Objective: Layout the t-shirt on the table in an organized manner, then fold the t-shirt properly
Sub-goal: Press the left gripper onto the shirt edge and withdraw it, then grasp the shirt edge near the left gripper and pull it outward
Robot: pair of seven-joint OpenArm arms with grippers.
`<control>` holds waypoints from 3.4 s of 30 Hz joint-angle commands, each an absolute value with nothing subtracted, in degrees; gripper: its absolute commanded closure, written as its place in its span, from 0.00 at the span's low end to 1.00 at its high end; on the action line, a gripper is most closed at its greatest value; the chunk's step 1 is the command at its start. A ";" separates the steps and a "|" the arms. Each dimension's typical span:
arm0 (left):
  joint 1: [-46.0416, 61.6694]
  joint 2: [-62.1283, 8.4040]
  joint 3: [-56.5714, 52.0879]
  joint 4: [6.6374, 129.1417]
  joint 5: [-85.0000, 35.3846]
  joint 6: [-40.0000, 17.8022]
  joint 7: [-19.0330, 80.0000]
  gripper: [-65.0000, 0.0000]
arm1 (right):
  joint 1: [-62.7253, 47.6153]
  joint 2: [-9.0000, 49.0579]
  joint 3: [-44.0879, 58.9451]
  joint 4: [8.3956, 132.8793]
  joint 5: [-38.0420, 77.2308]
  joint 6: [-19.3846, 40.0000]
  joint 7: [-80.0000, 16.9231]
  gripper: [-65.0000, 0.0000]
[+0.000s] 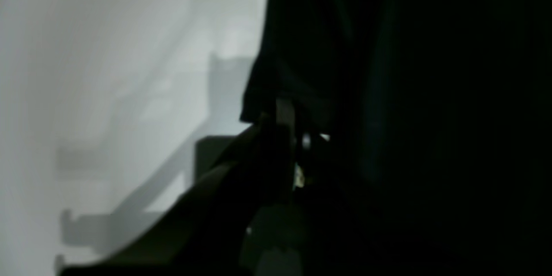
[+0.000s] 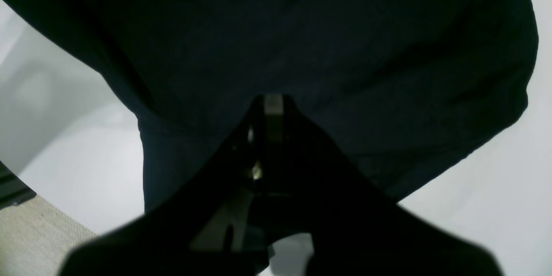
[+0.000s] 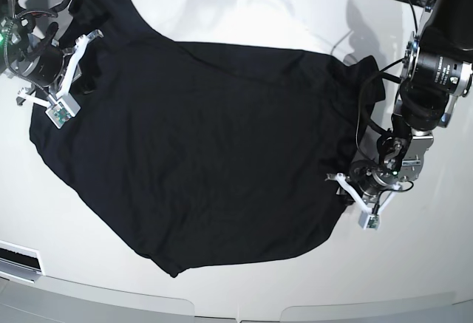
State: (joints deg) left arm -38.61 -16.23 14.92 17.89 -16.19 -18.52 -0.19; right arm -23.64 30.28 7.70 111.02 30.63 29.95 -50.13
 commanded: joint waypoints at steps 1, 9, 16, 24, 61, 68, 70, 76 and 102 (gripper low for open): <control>-40.40 -16.49 14.63 18.55 -16.51 -18.83 -1.28 1.00 | -23.35 31.11 8.19 111.94 31.27 29.95 -49.28 1.00; -40.49 -16.88 14.66 18.55 -13.91 -16.73 -0.45 1.00 | -23.35 31.11 8.19 111.94 31.27 29.95 -50.28 1.00; -40.71 -20.97 14.66 18.55 -14.04 -7.22 -0.43 1.00 | -23.33 31.14 8.19 111.94 31.46 29.95 -50.57 1.00; -41.10 -23.97 14.63 18.83 -21.47 -19.00 -0.47 1.00 | -23.35 31.11 8.19 111.94 31.66 29.95 -50.59 1.00; -47.00 -24.75 14.66 11.03 -11.79 -13.45 -3.55 1.00 | -23.31 31.14 8.19 111.96 31.68 28.27 -52.73 1.00; -54.06 -31.55 14.66 11.09 -22.20 -23.59 1.72 1.00 | -23.31 31.11 8.19 111.96 35.14 28.27 -52.69 1.00; -55.09 -32.03 14.66 11.27 -25.98 -31.33 6.07 1.00 | -23.20 31.14 8.19 111.96 37.58 28.34 -52.62 1.00; -55.22 -31.92 14.63 12.75 -43.33 -40.00 24.73 1.00 | -22.98 31.16 8.19 111.96 37.06 28.18 -52.16 0.81; -33.06 -23.18 12.97 15.22 -67.42 -40.00 44.64 0.62 | -22.98 31.11 8.19 111.96 37.30 27.20 -52.10 0.63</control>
State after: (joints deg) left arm -32.73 -23.27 12.73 15.16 -67.94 -40.66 43.48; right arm -23.33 30.28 7.70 111.02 36.67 27.16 -53.15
